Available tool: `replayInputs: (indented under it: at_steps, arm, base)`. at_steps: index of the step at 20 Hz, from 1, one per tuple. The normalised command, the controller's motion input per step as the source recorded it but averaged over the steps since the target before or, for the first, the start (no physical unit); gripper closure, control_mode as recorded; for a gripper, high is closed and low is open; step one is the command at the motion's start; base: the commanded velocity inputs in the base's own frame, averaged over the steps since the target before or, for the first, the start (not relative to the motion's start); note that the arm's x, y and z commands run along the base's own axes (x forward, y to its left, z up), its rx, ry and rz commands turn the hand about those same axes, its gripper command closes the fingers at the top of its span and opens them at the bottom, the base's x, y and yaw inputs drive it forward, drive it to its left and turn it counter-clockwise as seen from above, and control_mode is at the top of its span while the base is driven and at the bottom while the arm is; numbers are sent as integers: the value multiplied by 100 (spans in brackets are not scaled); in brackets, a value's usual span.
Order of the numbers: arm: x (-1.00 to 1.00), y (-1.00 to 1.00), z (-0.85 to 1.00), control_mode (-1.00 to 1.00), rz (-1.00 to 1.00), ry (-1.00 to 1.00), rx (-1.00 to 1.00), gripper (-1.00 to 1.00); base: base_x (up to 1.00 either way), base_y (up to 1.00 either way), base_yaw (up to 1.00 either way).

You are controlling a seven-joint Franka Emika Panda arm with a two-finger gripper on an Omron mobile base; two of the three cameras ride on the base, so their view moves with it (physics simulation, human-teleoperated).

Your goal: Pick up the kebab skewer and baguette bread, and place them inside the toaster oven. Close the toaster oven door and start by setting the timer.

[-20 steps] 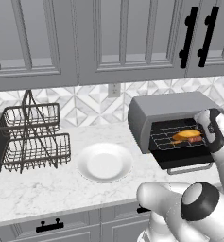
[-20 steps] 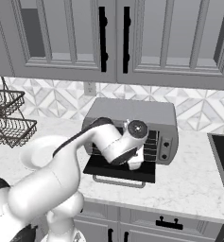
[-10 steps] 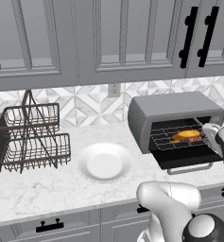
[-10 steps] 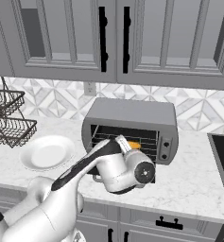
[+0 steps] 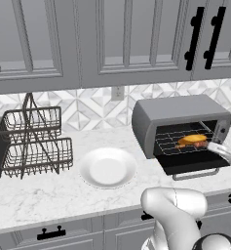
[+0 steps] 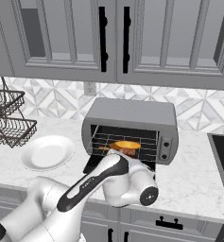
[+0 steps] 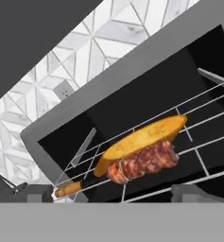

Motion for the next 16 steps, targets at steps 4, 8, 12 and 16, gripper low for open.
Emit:
replayInputs:
  at_steps: [4, 8, 12, 16]
  arm:
    - [0, 0, -8, -100, 20, -25, -36, -100]
    - [0, 0, -16, -100, 8, -17, -36, -100]
    - [0, -1, -13, -100, -6, -16, -27, -100]
    - [1, 8, 0, -100, -28, -6, -8, -100]
  base:
    - [0, 0, 0]
    - [0, 0, 0]
    - [0, 0, 0]
    - [0, 0, 0]
